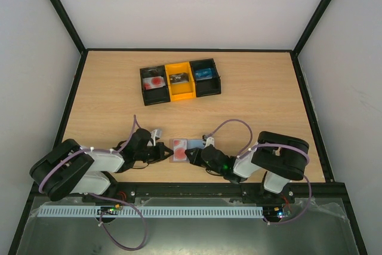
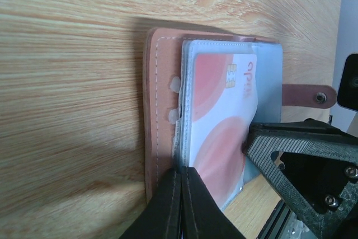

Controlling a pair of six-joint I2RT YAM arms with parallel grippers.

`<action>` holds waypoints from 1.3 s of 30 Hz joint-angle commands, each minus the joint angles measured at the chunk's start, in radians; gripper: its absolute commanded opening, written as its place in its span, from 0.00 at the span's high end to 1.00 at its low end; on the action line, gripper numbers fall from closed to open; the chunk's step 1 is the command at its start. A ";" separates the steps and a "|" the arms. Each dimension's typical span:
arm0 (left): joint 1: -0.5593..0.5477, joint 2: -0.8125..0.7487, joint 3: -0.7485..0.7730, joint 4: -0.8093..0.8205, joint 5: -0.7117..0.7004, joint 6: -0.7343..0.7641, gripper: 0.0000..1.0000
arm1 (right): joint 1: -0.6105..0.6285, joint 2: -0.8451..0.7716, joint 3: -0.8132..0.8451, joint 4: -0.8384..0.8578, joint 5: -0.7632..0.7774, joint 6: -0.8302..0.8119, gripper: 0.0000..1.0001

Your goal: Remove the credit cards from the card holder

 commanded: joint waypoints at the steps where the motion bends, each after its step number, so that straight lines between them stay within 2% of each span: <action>1: -0.016 0.040 -0.020 -0.090 -0.032 0.001 0.97 | -0.005 0.025 -0.008 0.093 -0.029 0.001 0.93; 5: -0.016 0.041 -0.019 -0.091 -0.031 -0.001 0.97 | -0.008 0.028 -0.014 0.120 -0.048 -0.009 0.98; 8: -0.016 0.031 -0.016 -0.110 -0.039 -0.001 0.88 | -0.011 0.019 -0.037 0.148 -0.043 -0.009 0.98; 22: -0.018 0.005 -0.013 -0.150 -0.057 0.004 0.94 | -0.016 0.004 -0.068 0.164 -0.032 -0.004 0.98; 24: -0.018 0.005 -0.013 -0.150 -0.055 0.004 0.97 | -0.017 0.010 -0.057 0.159 -0.041 -0.002 0.96; 28: -0.018 0.019 -0.007 -0.142 -0.050 0.005 0.97 | -0.017 0.021 -0.027 0.124 -0.050 -0.013 0.86; 39: -0.023 0.041 0.000 -0.131 -0.044 0.009 0.97 | -0.023 0.033 -0.011 0.088 -0.028 -0.004 0.84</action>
